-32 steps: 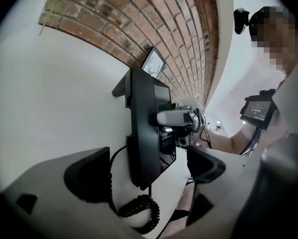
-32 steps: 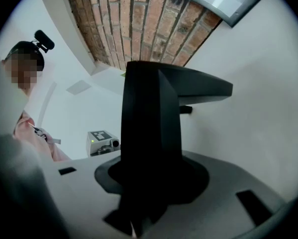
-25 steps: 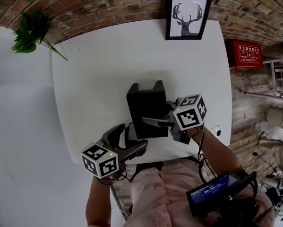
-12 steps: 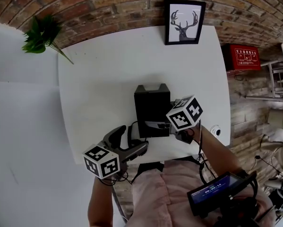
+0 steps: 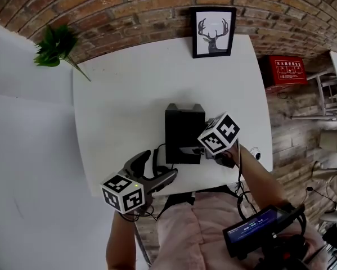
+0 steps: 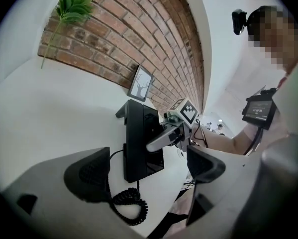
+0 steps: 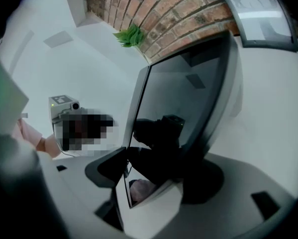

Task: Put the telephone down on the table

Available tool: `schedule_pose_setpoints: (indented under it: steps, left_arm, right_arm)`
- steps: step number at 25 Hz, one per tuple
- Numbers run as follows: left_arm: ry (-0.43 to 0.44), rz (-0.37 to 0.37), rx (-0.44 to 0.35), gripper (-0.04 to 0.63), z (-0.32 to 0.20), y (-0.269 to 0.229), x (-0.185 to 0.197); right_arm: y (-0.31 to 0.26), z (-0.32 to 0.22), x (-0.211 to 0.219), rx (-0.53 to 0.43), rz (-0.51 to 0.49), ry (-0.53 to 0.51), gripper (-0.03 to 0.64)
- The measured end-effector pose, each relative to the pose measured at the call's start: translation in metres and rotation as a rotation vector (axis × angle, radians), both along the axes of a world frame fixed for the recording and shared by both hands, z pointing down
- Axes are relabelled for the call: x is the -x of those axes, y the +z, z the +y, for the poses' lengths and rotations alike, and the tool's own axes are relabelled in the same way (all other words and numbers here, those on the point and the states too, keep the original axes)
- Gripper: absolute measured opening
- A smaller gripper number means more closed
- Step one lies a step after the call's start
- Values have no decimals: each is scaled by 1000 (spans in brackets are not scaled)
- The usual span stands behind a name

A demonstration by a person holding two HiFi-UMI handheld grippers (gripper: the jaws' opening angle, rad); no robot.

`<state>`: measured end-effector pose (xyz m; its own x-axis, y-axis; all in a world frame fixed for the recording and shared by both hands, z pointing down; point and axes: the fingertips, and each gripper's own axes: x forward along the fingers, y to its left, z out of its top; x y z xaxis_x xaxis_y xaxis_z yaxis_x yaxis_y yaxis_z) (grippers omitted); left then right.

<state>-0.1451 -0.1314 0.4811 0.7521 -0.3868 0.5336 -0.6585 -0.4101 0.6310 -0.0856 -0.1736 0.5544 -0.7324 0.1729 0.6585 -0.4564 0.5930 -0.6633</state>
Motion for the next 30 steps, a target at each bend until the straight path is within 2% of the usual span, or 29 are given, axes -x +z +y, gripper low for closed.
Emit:
schedule_pose_setpoints:
  steps: [6,11,14,19,24,28,30]
  left_arm:
    - [11,3,-10,491,4,-2,-1]
    - [22,11,-15,491,4,-1,-4]
    - [24,17,-15,491,3,-1,-7]
    - [28,10,-29,491,1,-3,-10]
    - [9,14,-69,491,1,-18,-9]
    - [-29,2,-160,465,-3,-46,-7]
    - [-71,-15,-238,402,-7,-67,-2]
  right_arm:
    - [3,10,-15,-39,78,-143,329]
    - [1,12,-30,-176,161,-296,371]
    - [0,12,-39,-216,180,-324,370]
    - [-5,8,-50,-247,162,-244,356]
    - [-29,2,-61,-289,116,-107,344]
    - [-69,-8,-68,-393,56,56,304]
    - [-99,-13,-69,-472,12,154,266]
